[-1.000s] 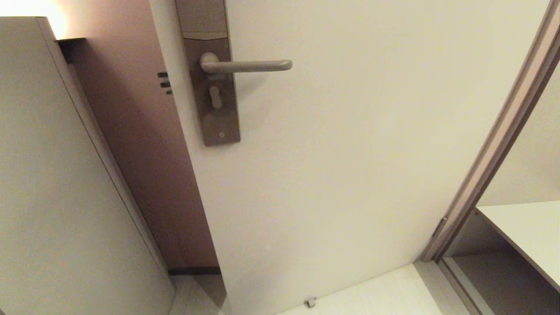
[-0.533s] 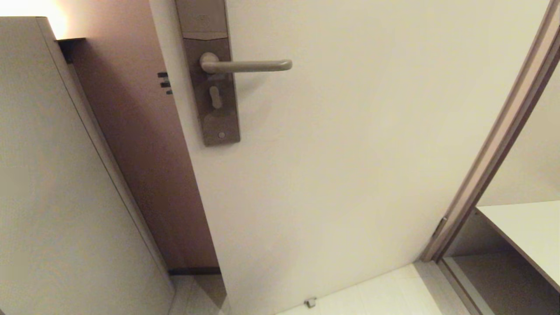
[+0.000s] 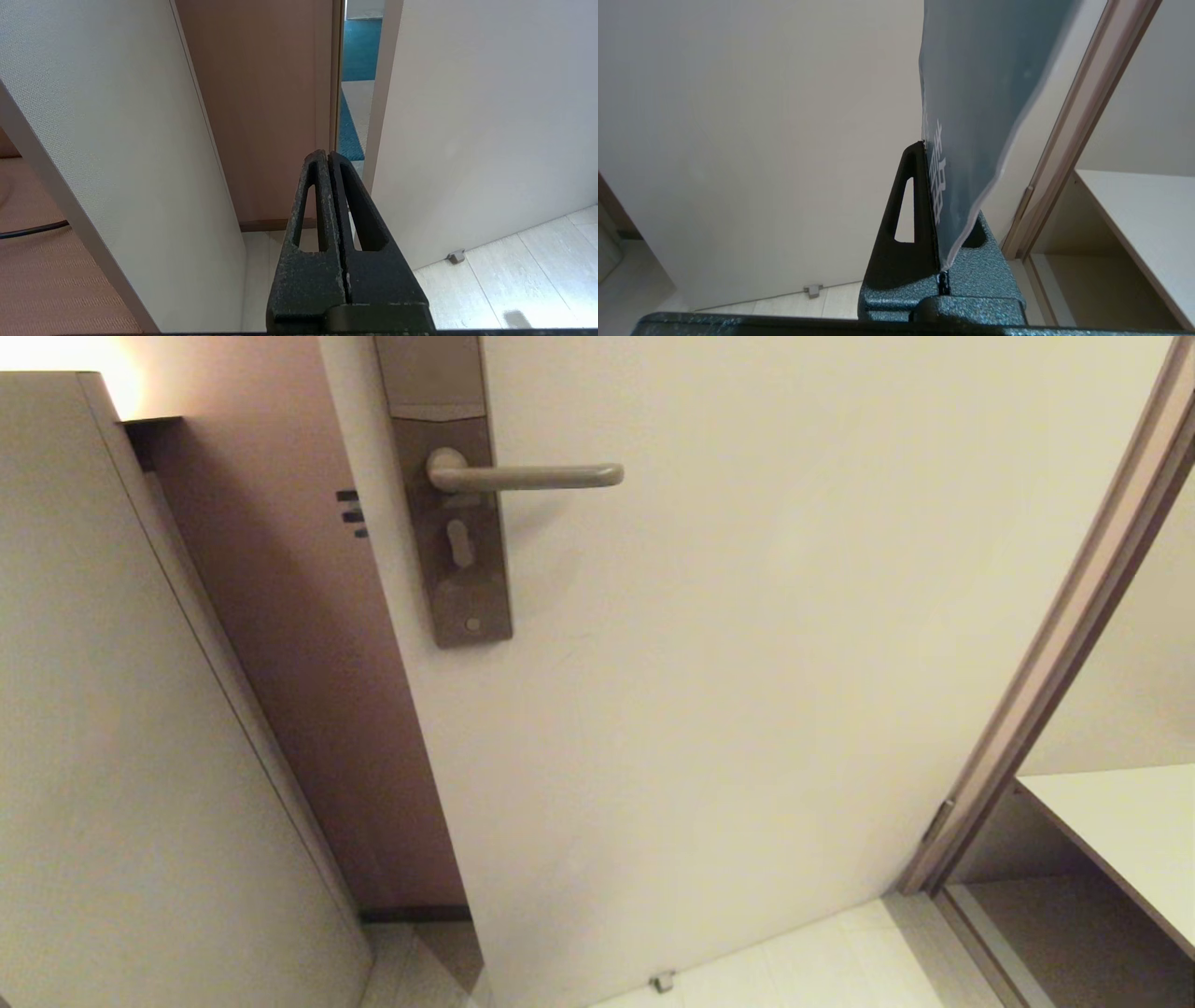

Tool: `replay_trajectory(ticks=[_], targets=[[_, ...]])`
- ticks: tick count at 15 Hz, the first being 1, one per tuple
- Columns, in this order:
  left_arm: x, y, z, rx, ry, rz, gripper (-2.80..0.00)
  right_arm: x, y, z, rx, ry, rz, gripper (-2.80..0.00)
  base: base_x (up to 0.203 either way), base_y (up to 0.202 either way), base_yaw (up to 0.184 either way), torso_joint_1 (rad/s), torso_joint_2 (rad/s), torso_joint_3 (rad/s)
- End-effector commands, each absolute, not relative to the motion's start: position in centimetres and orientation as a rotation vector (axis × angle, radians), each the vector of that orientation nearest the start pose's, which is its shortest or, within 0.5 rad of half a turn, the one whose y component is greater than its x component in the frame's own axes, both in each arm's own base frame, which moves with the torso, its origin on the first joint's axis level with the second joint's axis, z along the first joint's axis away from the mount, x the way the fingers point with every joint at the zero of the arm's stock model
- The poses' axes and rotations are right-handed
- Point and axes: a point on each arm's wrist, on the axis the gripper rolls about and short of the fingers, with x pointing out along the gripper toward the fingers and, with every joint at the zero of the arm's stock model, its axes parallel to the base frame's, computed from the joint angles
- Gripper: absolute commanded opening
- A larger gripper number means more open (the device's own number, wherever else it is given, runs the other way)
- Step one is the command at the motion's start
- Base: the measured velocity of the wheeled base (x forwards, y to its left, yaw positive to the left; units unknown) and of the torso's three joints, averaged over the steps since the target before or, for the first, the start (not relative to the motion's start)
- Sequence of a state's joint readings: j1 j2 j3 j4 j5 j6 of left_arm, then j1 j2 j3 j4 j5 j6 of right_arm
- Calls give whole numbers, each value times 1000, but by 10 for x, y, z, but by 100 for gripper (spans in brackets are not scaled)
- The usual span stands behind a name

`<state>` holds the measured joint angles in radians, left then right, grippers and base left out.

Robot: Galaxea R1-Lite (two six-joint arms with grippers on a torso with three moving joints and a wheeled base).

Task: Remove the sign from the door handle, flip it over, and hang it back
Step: Hang the sign back with the other side facing out

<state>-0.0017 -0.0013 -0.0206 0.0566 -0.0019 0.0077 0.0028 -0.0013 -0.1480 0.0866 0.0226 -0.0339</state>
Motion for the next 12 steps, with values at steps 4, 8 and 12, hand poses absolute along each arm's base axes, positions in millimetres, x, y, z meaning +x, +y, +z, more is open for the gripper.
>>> replay_trajectory(ticks=[4, 8, 12], targets=[[-24, 0, 75, 8, 36, -3, -280, -41, 0, 129, -36, -88, 25, -280, 0, 0, 0, 0, 0, 0], [-24, 0, 75, 8, 37, -3, -280, -28, 0, 145, -33, -10, 33, -280, 0, 0, 0, 0, 0, 0], [-24, 0, 75, 8, 37, -3, -280, 2, 1, 164, -20, 136, 82, -280, 0, 0, 0, 0, 0, 0]])
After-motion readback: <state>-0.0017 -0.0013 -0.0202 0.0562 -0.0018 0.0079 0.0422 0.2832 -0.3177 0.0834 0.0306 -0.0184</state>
